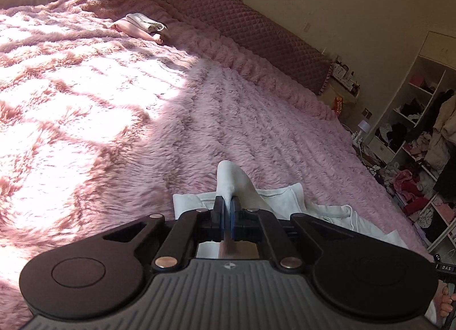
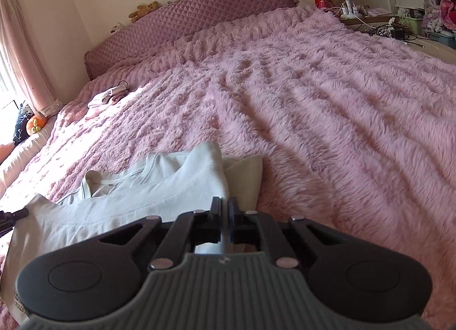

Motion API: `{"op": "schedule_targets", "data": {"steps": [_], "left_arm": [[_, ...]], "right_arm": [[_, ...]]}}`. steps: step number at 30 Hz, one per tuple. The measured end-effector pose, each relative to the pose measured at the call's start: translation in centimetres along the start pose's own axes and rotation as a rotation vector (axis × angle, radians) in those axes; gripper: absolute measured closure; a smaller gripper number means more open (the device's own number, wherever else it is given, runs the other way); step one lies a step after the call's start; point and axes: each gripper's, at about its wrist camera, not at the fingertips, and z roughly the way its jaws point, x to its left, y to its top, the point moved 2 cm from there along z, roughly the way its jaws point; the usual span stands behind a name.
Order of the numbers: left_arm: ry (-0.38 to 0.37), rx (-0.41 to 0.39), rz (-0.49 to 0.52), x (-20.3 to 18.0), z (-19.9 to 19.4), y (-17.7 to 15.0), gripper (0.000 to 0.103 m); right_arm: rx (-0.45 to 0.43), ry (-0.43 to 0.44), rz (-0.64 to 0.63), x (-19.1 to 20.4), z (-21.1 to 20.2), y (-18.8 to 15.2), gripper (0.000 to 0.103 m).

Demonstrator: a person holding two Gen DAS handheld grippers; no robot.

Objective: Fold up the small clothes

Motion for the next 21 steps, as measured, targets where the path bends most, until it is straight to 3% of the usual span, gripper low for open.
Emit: {"op": "schedule_targets", "data": {"steps": [4,5,6,7,8,9,12,15,21], "left_arm": [[0.107,0.104,0.03,0.2,2.5,-1.2,0.096],[0.127,0.111,0.029,0.2,2.6,-1.2,0.09],[0.116,0.112,0.01,0.2,2.3,-1.0,0.09],[0.092,0.11,-0.014,0.2,1.8,-0.8,0.088],[0.066,0.108,-0.033,0.3,1.1,-0.5,0.079],[0.027,0.1,-0.044,0.3,-0.2,-0.2,0.069],[-0.057,0.078,-0.038,0.3,-4.5,-1.0,0.054],[-0.121,0.07,-0.043,0.8,-9.2,-3.2,0.051],[-0.134,0.101,-0.158,3.1,-13.7,-8.1,0.049]], "right_arm": [[0.053,-0.058,-0.02,-0.4,1.6,-1.5,0.103],[0.06,-0.063,-0.008,-0.4,1.8,-1.7,0.103],[0.054,-0.063,0.005,-0.5,1.7,-1.8,0.101],[0.038,-0.064,0.018,-0.5,1.2,-1.7,0.087],[0.025,-0.058,0.035,-0.6,0.5,-1.6,0.072],[0.015,-0.032,0.055,-0.8,-0.7,-1.5,0.068],[-0.004,0.043,0.072,-1.1,-4.8,-2.3,0.067],[0.024,0.087,0.084,-1.9,-8.6,-4.4,0.067],[0.088,0.079,0.064,-2.0,-11.3,-8.6,0.065]]}}
